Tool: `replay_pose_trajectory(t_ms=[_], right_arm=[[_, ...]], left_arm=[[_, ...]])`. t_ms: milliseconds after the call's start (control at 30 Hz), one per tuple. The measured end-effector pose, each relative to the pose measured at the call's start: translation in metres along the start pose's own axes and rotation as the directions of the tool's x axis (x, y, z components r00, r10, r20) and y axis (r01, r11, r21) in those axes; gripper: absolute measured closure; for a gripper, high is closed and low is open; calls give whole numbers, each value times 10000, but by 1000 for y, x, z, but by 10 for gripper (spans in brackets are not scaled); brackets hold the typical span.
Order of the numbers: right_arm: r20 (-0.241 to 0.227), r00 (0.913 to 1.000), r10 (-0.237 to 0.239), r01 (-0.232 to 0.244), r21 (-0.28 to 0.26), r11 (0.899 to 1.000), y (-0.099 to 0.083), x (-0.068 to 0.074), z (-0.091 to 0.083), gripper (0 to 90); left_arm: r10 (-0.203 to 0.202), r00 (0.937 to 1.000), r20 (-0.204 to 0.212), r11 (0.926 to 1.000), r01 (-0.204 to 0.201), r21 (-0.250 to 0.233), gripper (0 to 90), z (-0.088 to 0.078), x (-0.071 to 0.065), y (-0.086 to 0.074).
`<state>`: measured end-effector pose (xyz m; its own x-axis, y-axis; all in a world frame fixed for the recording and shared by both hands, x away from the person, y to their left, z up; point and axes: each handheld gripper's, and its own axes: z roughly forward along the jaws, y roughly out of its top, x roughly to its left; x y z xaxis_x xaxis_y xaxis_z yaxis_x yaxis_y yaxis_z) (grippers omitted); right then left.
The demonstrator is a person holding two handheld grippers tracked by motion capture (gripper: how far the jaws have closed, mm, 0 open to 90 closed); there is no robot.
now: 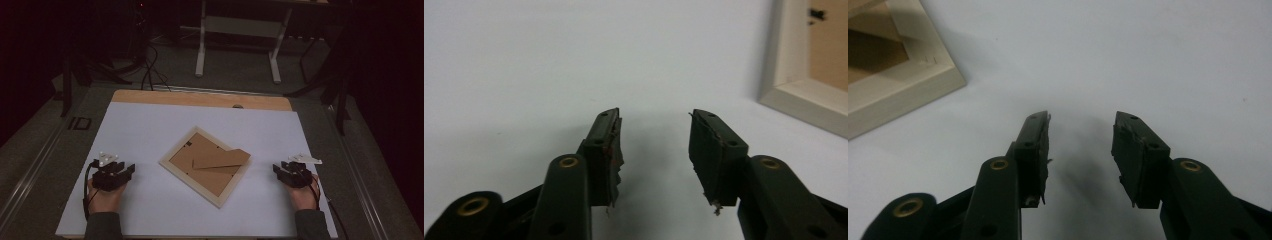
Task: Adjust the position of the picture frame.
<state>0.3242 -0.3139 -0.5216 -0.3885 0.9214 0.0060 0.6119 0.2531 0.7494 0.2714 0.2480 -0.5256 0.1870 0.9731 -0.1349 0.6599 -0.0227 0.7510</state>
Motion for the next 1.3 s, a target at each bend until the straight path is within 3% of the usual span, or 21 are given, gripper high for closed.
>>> replay_pose_trajectory(t_ms=[100,300,633,733,867,1067,1300], right_arm=[[71,9999,-83,84,-129,9999,0,1,0,586],[-90,9994,-339,337,-292,9990,0,5,-3,590],[-262,9980,-583,577,-221,9981,3,11,1,604],[-288,9970,-719,712,-232,9972,6,13,0,608],[-679,9932,-951,923,-426,9948,14,19,-4,636],[-847,9879,-1296,1233,-757,9895,31,23,-10,653],[-911,9828,-1604,1521,-915,9841,46,27,-11,659]], left_arm=[[56,9997,254,9999,-53,-100,592,-1,-1,0],[639,9958,662,9980,-637,-44,586,-1,-11,2],[1119,9887,1001,9937,-1114,-105,575,-3,-20,3],[1283,9852,1138,9917,-1277,-129,579,-5,-23,3],[1252,9748,1848,9921,-1216,-306,595,-10,-28,6],[1581,9653,2080,9874,-1561,-264,598,-10,-36,7],[1805,9610,2095,9835,-1796,-237,594,-7,-42,7]])
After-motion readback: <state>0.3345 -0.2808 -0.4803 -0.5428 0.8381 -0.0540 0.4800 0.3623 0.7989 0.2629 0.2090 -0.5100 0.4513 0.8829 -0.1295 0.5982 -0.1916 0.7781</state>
